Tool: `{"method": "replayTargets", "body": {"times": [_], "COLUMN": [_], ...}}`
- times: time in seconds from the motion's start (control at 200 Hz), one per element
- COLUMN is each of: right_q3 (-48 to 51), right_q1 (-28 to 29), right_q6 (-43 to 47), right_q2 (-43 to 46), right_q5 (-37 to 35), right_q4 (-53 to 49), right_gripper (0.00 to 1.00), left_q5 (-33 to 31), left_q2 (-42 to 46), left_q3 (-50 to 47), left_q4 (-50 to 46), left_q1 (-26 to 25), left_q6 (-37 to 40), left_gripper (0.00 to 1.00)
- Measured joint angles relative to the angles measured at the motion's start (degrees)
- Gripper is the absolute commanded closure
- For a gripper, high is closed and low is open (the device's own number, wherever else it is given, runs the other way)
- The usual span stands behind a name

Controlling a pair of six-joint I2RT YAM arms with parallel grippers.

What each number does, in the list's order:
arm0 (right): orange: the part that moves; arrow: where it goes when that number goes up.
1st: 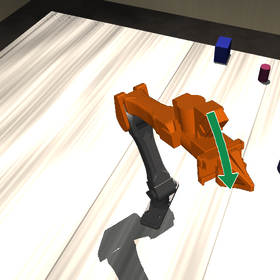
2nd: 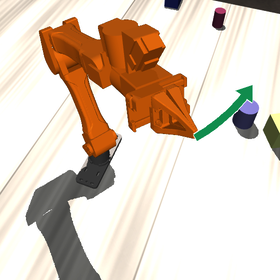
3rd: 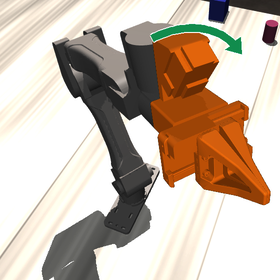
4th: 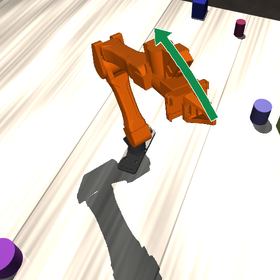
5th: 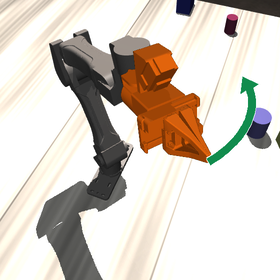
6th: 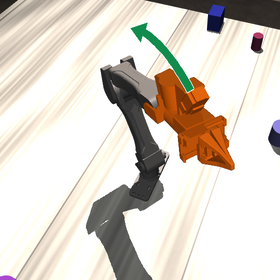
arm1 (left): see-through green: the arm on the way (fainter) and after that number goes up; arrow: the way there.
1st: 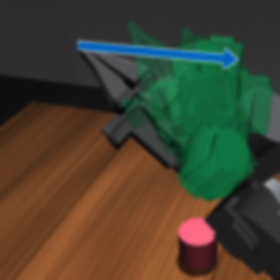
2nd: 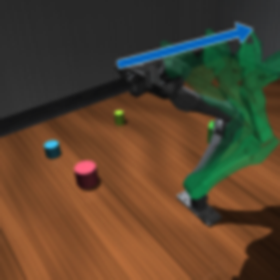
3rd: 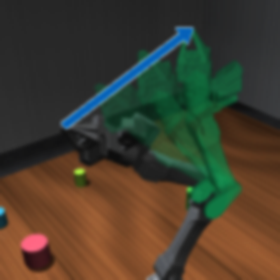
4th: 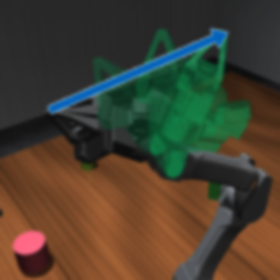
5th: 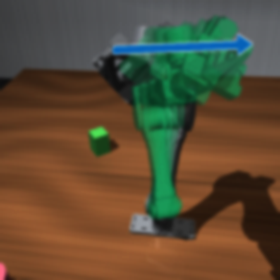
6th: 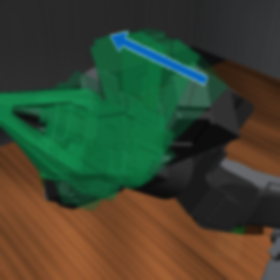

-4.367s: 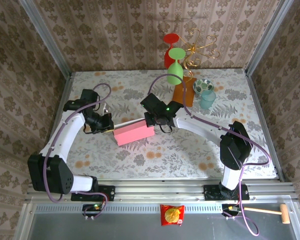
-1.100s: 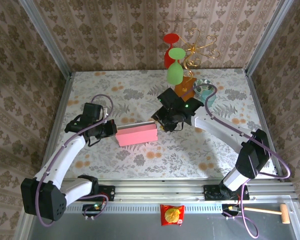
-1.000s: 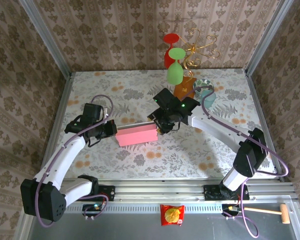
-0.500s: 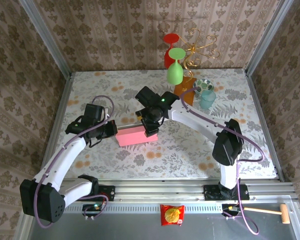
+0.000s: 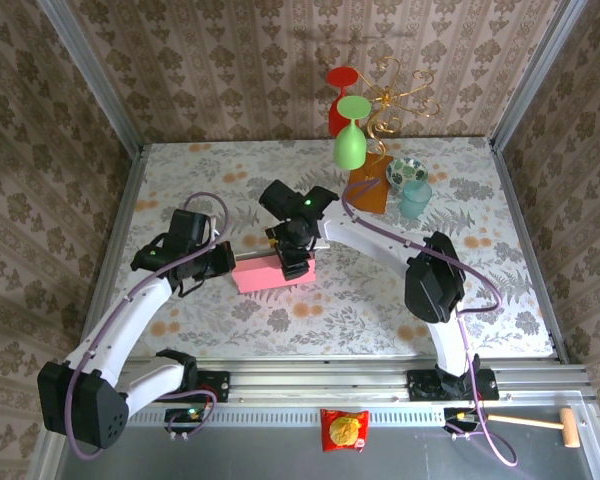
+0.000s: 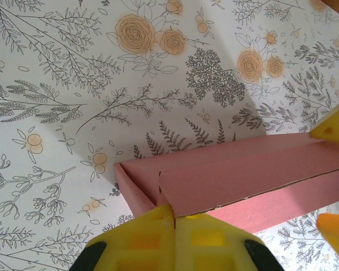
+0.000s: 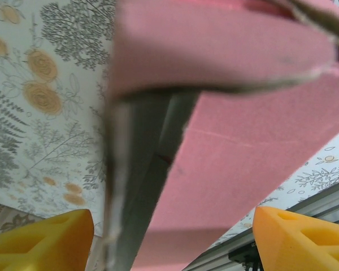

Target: Fold the paper box

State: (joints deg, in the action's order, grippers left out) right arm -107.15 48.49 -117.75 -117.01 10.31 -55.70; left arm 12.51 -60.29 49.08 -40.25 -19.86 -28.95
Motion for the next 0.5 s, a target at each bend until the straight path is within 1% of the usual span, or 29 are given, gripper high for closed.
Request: {"method": "replayTargets", "body": {"times": [0.205, 0.5], "right_q3": [-0.7, -0.7], "right_q1": [0.5, 0.5], "right_q6": [-0.74, -0.94], "right_q2": [-0.72, -0.72], "right_q5": [-0.46, -0.85], "right_q4": [0.0, 0.24], "right_gripper": [0.38, 0.45], "left_q5": [-0.2, 0.09], "left_q2": [0.04, 0.31], "left_q3": [-0.07, 0.33], "left_q4": [0.02, -1.36], "left_q1": [-0.37, -0.37], "left_q6": [-0.13, -1.11], "left_gripper": [1.0, 1.0]}}
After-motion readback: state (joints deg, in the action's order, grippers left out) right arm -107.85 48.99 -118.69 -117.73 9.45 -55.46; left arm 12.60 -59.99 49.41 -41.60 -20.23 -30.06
